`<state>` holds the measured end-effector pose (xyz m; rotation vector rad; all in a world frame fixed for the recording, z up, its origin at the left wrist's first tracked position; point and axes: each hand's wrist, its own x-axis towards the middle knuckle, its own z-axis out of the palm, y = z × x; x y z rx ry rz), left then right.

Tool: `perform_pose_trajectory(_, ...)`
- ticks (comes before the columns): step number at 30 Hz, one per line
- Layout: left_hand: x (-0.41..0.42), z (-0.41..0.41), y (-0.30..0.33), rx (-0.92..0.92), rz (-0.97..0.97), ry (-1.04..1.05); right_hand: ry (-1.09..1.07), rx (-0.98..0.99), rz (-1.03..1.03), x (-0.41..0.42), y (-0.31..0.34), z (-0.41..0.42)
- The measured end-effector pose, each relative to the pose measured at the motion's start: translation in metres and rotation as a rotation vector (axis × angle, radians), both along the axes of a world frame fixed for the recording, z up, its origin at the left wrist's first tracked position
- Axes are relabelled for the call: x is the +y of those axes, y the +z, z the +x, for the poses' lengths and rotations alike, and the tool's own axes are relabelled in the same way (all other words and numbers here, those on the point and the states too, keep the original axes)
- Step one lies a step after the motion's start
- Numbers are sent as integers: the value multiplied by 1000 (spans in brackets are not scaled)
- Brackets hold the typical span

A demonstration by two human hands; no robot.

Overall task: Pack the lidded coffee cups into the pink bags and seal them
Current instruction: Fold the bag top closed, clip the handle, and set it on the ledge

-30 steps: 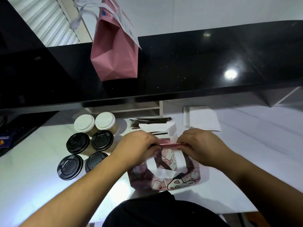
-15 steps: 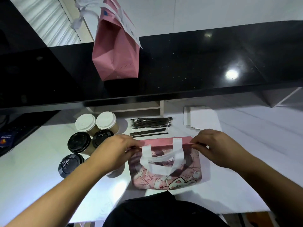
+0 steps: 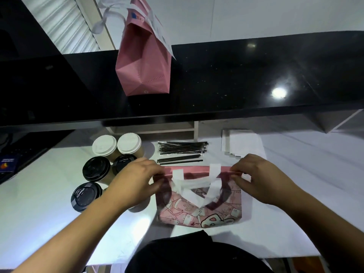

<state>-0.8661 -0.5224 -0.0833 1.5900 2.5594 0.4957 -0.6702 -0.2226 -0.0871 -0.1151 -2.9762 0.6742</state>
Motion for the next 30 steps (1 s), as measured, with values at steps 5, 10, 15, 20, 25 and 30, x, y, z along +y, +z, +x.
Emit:
perform_pose_trajectory(5, 16, 15, -4, 56, 43, -79, 99, 34, 81, -21, 0, -8)
perform_pose_trajectory(10, 23, 17, -4, 84, 66, -61, 97, 30, 67, -23, -3, -13)
perform_pose_trajectory(15, 15, 7, -10, 0, 5, -17, 6, -87, 15, -19, 0, -11)
perform_pose_trajectory(20, 3, 6, -8, -177, -128, -75, 137, -155, 78, -31, 12, -4)
perform_pose_trajectory(25, 6, 25, -7, -235, -30, -82, 103, -115, 29, -42, 23, -7)
perform_pose_trajectory(30, 22, 23, 1, -351, 194, 47, 61, -231, 48, -40, 53, -12)
